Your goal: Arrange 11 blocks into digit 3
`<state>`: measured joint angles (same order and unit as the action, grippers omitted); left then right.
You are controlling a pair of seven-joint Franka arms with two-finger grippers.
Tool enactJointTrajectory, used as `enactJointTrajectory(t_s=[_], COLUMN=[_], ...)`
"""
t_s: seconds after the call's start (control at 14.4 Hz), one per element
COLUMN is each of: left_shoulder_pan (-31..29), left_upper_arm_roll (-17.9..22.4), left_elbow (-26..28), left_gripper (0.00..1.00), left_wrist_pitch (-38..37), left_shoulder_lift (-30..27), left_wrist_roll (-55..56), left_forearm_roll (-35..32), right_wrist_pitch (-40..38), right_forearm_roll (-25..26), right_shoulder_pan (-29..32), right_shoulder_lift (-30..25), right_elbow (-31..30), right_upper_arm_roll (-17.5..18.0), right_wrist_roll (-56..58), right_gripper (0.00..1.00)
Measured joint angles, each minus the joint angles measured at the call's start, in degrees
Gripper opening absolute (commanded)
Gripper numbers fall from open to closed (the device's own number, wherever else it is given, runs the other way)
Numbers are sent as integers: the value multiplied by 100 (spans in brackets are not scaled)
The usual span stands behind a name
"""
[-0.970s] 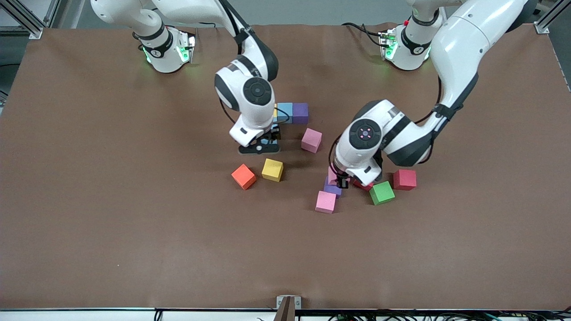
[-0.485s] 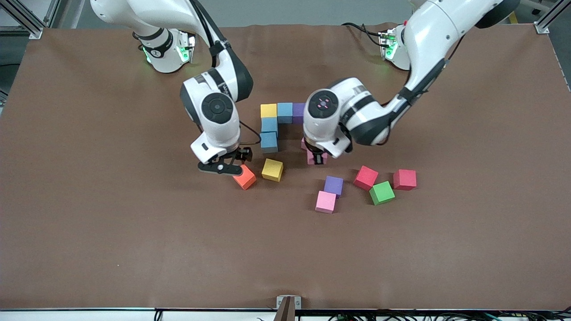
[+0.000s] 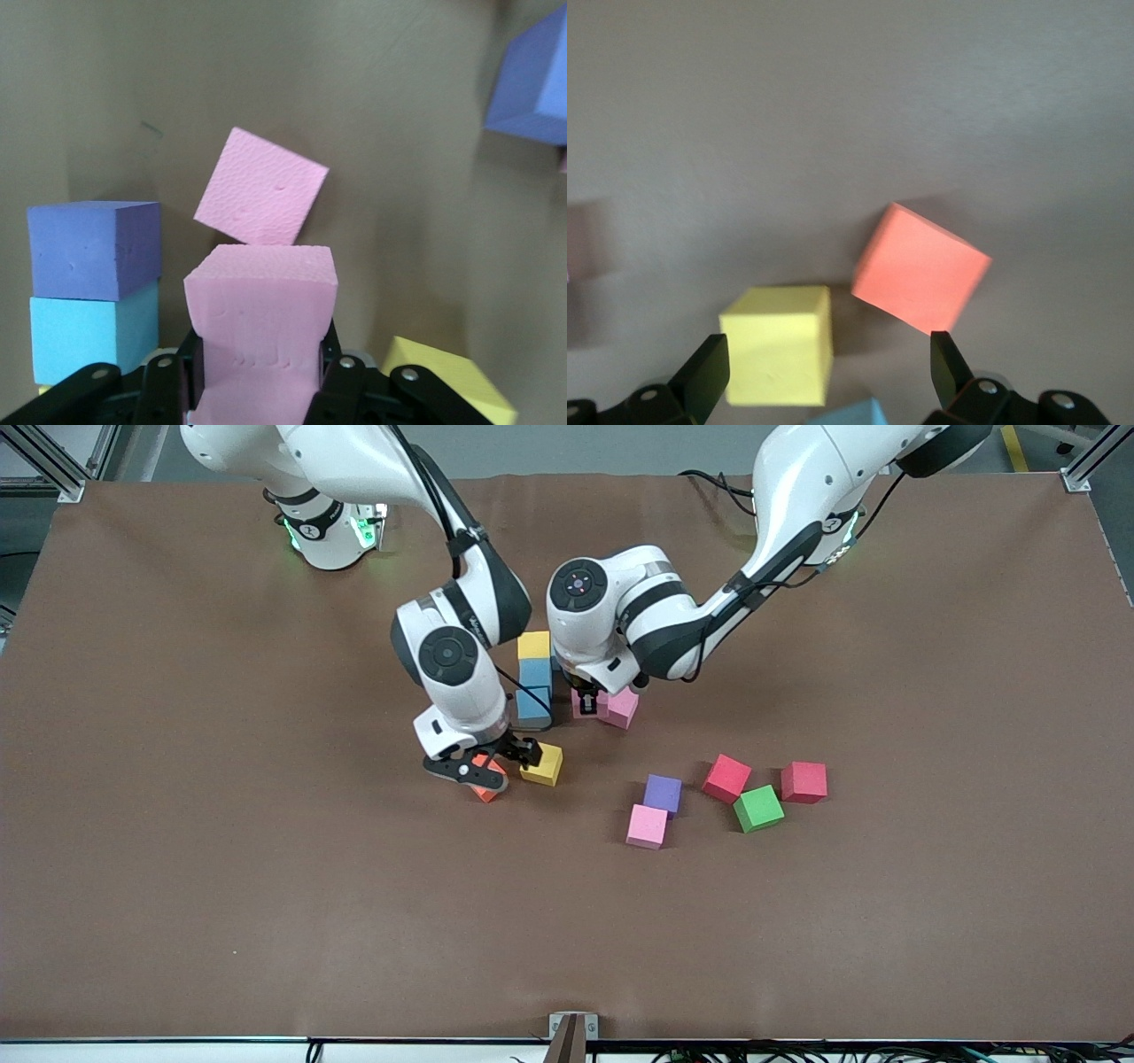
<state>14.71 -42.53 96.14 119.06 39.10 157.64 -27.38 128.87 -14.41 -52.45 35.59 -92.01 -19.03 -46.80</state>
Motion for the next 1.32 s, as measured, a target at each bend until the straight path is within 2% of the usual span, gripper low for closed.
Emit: enactJointTrajectory(t_s=[0.14, 0.42, 0.69, 1.04, 1.32], left_shoulder_pan=[164, 434, 637, 626, 666], left_upper_arm_roll=[260, 559, 606, 630, 630], left_elbow=[-8, -114, -127, -149, -148], left_gripper=[32, 32, 32, 32, 32], left_wrist_pitch=[74, 269, 356, 382, 565], left_shoulder_lift=[65, 86, 102, 107, 142], left_wrist_roll=[-4, -1, 29, 29, 28], left_forearm_roll=[88, 220, 211, 211, 211], right_wrist_pitch=[17, 17, -242, -565, -646], right_forearm_roll=[-21, -21, -20, -23, -38], right_shoulder_pan=[34, 96, 319, 1011, 1239], right_shoulder_lift=[203, 243, 248, 238, 227], right_elbow=[151, 183, 311, 463, 604], right_upper_arm_roll=[-16, -23, -34, -54, -53], right_wrist_roll=[-55, -58, 343, 1223, 1357], right_gripper=[100, 100, 100, 100, 100])
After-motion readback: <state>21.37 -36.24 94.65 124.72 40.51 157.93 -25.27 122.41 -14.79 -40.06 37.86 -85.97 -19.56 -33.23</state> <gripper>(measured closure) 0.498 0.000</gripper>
